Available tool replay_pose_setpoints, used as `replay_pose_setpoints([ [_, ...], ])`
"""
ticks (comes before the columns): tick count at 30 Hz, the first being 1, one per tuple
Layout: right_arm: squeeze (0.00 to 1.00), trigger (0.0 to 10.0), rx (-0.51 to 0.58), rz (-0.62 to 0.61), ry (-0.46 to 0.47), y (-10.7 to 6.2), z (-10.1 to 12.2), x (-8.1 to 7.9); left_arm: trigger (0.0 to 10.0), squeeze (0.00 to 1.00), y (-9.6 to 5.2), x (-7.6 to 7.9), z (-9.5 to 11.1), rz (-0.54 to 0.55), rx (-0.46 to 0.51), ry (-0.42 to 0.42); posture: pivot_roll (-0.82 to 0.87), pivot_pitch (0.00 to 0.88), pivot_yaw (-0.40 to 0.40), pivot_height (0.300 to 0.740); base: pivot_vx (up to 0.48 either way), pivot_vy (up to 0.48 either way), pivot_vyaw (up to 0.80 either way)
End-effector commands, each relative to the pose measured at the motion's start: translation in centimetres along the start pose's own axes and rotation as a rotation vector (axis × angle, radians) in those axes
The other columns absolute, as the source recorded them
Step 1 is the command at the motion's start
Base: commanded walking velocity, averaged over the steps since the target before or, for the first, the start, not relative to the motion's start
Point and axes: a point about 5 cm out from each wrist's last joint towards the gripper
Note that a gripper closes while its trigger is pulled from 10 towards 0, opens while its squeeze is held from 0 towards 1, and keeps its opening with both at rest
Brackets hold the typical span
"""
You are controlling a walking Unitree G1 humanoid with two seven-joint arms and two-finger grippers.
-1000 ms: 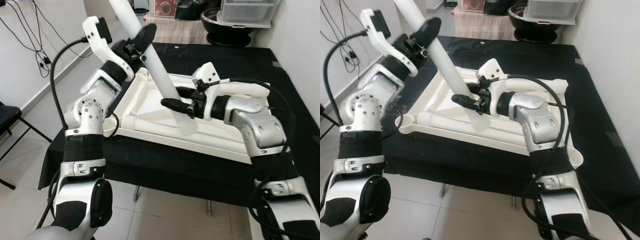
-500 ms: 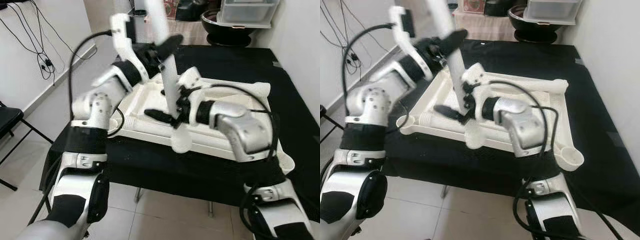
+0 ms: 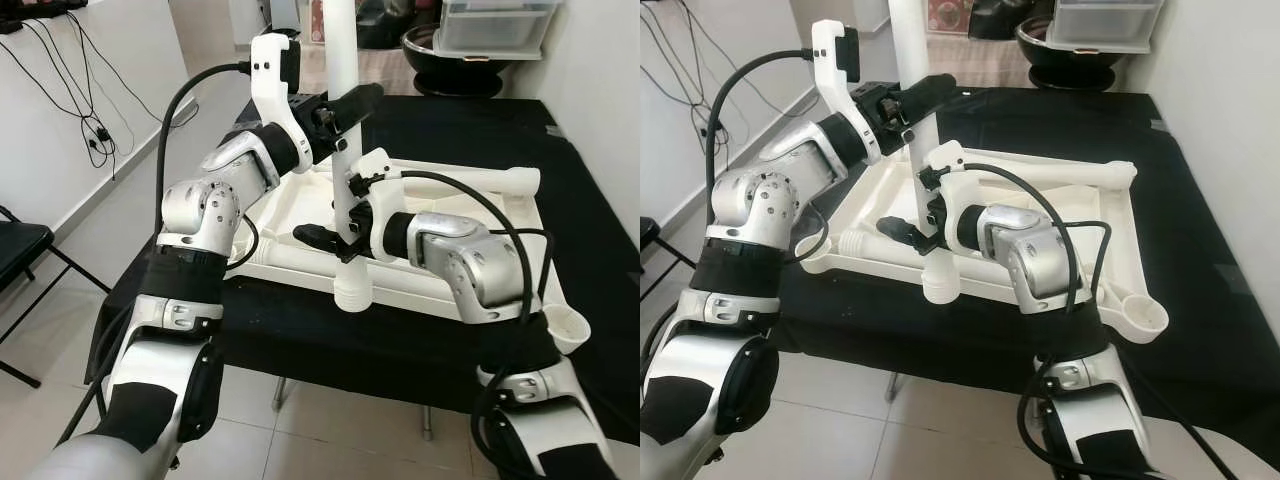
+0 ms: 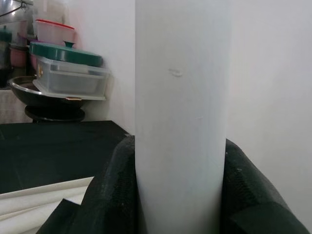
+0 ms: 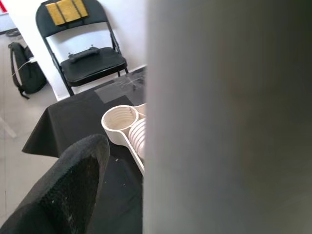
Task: Building children table
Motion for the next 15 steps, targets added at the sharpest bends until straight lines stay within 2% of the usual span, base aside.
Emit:
replay_pose_setpoints([
  [1,0.00,10.0,-0.028,-0.013,0.023,0.57,-0.99,-0.15,0.0,0.00,1.13,1.79,1.15,-0.104,0.048,0.006,-0.04,0.013,0.043,0.740,0.000,0.000,0.00],
  [2,0.00,10.0,-0.028,-0.013,0.023,0.57,-0.99,-0.15,0.0,0.00,1.13,1.79,1.15,-0.104,0.048,0.006,-0.04,0.013,0.043,0.740,0.000,0.000,0.00],
  [3,0.00,4.2,-0.013,-0.021,0.034,0.67,-1.00,-0.12,0.0,0.00,1.14,1.81,1.20,-0.104,0.051,0.004,-0.04,0.013,0.041,0.740,0.000,0.000,0.00],
  [4,0.00,4.2,-0.013,-0.021,0.034,0.67,-1.00,-0.12,0.0,0.00,1.14,1.81,1.20,-0.104,0.051,0.004,-0.04,0.013,0.041,0.740,0.000,0.000,0.00],
  [5,0.00,0.0,-0.007,-0.026,0.041,0.75,-1.02,-0.16,0.0,0.00,1.14,1.82,1.23,-0.104,0.053,0.003,-0.04,0.011,0.041,0.740,0.000,0.000,0.00],
  [15,0.00,0.0,-0.059,-0.040,0.073,1.22,-1.92,-0.76,0.0,0.00,1.59,2.16,1.94,-0.116,0.083,0.006,-0.04,0.014,0.040,0.740,0.000,0.000,0.00],
])
Point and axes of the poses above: a point about 5 cm out from each wrist's last joint towards the gripper, its own y axis pointing out of the wrist towards the gripper, its own z axis along the axis of the wrist's last joint, x = y × z, and after that the axes turned 7 degrees about y, right-handed
